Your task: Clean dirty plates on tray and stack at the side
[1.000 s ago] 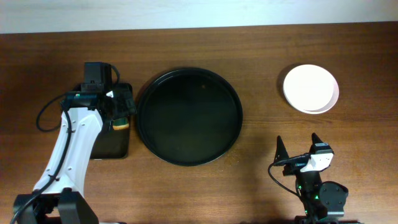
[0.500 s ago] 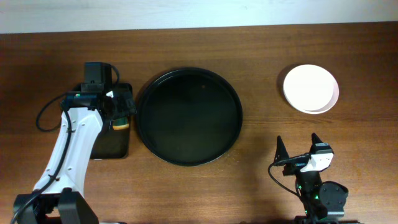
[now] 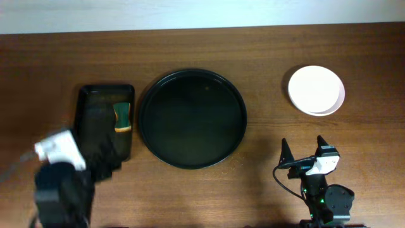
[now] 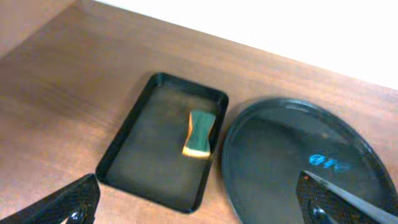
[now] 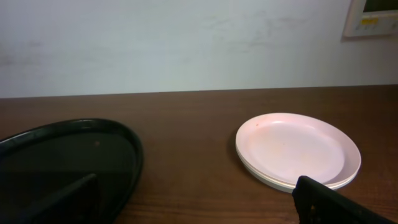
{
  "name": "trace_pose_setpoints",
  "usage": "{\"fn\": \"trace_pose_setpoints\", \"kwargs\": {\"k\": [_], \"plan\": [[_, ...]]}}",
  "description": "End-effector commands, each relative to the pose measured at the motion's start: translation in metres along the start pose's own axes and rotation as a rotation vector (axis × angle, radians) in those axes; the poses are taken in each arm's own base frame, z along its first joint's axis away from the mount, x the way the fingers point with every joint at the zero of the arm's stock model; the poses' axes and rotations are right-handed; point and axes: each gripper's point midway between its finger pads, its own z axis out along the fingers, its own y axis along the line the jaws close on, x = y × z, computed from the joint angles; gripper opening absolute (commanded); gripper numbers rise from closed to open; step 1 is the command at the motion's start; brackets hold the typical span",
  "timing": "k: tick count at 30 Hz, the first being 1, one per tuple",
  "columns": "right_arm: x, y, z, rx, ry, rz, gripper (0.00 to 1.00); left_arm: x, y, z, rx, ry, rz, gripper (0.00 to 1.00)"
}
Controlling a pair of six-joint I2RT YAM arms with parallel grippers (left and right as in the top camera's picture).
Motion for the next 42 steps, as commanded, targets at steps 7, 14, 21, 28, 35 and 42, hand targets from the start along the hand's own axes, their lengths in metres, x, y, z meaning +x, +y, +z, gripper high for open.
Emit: {"fn": "trace_pose_setpoints", "kwargs": {"k": [7,14,21,28,35,42], "plan": [[0.002,-0.003,0.000,0.015,0.002,0.002,0.99,0.012,-0.008,0.020,0.192,-0.540,-0.083,0.99],[0.002,-0.003,0.000,0.015,0.002,0.002,0.99,0.018,-0.033,0.030,0.374,-0.731,-0.064,0.99],[0.002,-0.003,0.000,0.015,0.002,0.002,0.99,0.056,-0.020,0.062,0.294,-0.592,-0.064,0.99],[0.002,-0.003,0.000,0.015,0.002,0.002,0.99,0.095,-0.011,0.087,0.223,-0.420,0.009,0.99],[0.002,-0.003,0.000,0.015,0.002,0.002,0.99,0.095,-0.011,0.087,0.223,-0.419,0.009,0.99],[0.002,-0.003,0.000,0.015,0.002,0.002,0.99,0.095,-0.011,0.087,0.223,-0.419,0.009,0.99]]}}
